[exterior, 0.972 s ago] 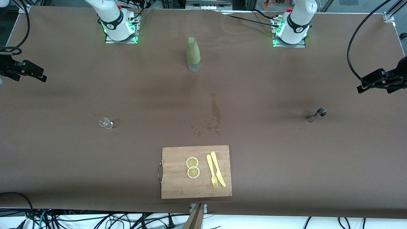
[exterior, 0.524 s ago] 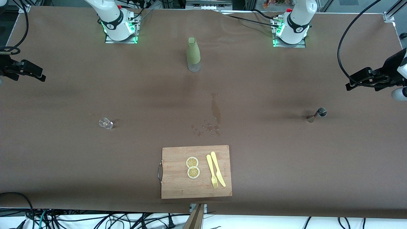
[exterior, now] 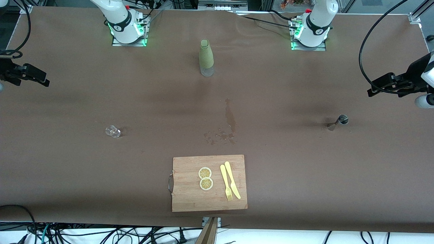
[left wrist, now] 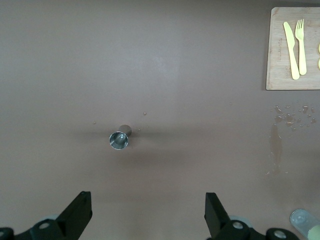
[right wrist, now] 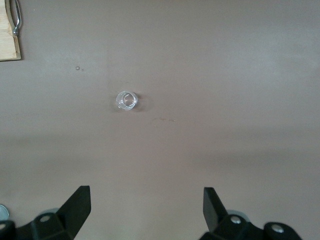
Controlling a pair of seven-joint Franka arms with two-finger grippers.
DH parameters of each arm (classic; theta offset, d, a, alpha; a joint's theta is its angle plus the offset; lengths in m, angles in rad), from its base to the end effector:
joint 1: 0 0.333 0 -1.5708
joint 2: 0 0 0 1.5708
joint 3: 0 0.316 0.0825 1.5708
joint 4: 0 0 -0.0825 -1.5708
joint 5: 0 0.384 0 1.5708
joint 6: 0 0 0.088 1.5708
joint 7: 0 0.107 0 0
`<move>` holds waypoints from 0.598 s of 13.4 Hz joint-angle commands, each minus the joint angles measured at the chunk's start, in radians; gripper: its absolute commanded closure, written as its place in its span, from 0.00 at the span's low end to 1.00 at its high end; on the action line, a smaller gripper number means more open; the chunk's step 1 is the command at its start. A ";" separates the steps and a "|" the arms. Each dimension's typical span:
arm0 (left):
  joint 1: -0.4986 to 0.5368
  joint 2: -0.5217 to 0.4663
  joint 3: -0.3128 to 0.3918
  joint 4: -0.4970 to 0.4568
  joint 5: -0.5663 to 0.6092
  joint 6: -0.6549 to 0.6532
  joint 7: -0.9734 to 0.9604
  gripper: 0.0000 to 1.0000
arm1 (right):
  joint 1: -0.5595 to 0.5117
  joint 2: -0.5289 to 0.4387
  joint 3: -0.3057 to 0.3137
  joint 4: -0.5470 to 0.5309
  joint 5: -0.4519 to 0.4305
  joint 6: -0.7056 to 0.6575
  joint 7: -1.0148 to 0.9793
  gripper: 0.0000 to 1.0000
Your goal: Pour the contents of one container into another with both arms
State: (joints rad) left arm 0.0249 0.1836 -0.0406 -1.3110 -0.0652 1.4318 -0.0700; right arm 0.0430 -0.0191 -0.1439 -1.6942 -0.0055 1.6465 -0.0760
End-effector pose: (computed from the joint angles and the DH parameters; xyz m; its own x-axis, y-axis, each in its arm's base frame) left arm 0.5963 -0.0145 0.6282 0.9967 0.0453 -0.0672 0.0499 -0.9964 0.0678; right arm 0.5490 -0.0568 0.5830 0.9993 -0.0243 -0.0289 -0.0243 -0.9997 0.0005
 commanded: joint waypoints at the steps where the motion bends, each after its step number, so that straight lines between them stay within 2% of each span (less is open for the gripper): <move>1: -0.002 -0.004 -0.013 -0.007 0.036 -0.001 -0.008 0.00 | 0.003 0.007 0.003 0.025 0.001 -0.024 0.013 0.00; 8: -0.002 0.002 -0.013 -0.005 0.035 -0.001 -0.010 0.00 | 0.009 0.008 0.009 0.033 0.001 -0.024 0.012 0.00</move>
State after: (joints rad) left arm 0.0232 0.1894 -0.0431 -1.3126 -0.0652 1.4318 -0.0700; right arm 0.0507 -0.0191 -0.1351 -1.6862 -0.0055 1.6440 -0.0760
